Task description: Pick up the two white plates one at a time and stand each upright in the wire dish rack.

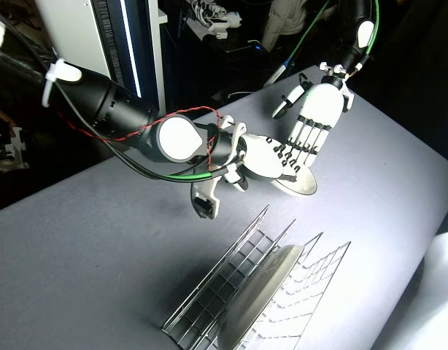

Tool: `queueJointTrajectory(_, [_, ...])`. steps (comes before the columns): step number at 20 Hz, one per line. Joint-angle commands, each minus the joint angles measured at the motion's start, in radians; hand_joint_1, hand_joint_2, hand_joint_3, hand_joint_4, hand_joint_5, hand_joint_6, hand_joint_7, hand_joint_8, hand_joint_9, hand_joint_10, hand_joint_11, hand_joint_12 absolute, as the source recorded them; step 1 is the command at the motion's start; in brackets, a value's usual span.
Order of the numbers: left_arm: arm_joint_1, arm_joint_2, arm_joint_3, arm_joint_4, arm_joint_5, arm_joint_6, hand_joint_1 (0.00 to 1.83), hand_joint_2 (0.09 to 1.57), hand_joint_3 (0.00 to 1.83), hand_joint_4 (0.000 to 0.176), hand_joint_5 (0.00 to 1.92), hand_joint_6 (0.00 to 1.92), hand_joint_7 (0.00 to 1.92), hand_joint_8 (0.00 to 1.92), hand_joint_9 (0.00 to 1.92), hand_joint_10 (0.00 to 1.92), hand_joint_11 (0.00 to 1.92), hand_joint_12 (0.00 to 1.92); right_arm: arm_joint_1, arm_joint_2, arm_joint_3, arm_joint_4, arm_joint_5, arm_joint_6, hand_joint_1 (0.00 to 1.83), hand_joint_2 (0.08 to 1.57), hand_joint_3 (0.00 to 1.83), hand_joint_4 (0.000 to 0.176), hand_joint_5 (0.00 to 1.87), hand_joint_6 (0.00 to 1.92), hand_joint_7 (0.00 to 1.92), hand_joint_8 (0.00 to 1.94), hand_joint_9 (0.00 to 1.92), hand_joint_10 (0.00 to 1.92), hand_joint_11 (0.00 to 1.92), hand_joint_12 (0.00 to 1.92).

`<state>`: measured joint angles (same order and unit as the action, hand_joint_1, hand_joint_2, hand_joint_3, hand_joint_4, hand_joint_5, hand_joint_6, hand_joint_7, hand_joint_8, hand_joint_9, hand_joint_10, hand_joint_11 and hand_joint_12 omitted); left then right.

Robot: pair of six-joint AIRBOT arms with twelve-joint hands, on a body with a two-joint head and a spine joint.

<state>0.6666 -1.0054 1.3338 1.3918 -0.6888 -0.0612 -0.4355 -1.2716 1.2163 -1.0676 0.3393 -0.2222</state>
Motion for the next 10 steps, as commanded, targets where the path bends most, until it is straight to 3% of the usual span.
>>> queueJointTrajectory(1, [0.0, -0.004, 0.002, -0.017, -0.019, -0.008, 0.0, 1.25, 0.0, 0.0, 0.03, 0.01, 0.0, 0.0, 0.0, 0.0, 0.0, 0.0, 0.006, -0.001, 0.003, 0.025, 0.062, -0.003, 1.53, 1.09, 0.0, 0.0, 0.0, 0.0, 0.0, 0.0, 0.03, 0.01, 0.0, 0.56])
queueJointTrajectory(4, [0.0, -0.004, 0.003, -0.017, -0.019, -0.008, 0.0, 1.25, 0.0, 0.0, 0.01, 0.0, 0.0, 0.0, 0.0, 0.0, 0.0, 0.0, 0.006, -0.005, 0.003, 0.025, 0.057, -0.003, 1.54, 1.14, 0.01, 0.0, 0.05, 0.01, 0.05, 0.01, 0.11, 0.02, 0.0, 0.88])
queueJointTrajectory(6, [0.0, -0.004, 0.003, -0.017, -0.019, -0.008, 0.0, 1.25, 0.0, 0.0, 0.02, 0.01, 0.0, 0.0, 0.0, 0.0, 0.0, 0.0, 0.005, -0.006, 0.003, 0.025, 0.057, -0.003, 1.49, 1.14, 0.0, 0.0, 0.23, 0.03, 0.25, 0.02, 0.3, 0.06, 0.02, 1.15])
queueJointTrajectory(8, [0.0, -0.004, 0.003, -0.017, -0.019, -0.008, 0.0, 1.24, 0.0, 0.0, 0.03, 0.01, 0.0, 0.0, 0.0, 0.0, 0.0, 0.0, 0.003, -0.006, 0.003, 0.025, 0.057, -0.003, 1.39, 1.12, 0.0, 0.0, 0.5, 0.04, 0.57, 0.03, 0.58, 0.07, 0.2, 1.13])
queueJointTrajectory(10, [0.0, -0.004, 0.003, -0.017, -0.019, -0.008, 0.0, 1.24, 0.0, 0.0, 0.02, 0.01, 0.0, 0.0, 0.0, 0.0, 0.0, 0.0, 0.002, -0.006, 0.004, 0.025, 0.057, -0.003, 1.34, 1.1, 0.0, 0.0, 0.81, 0.05, 0.88, 0.03, 0.86, 0.08, 0.53, 1.07])
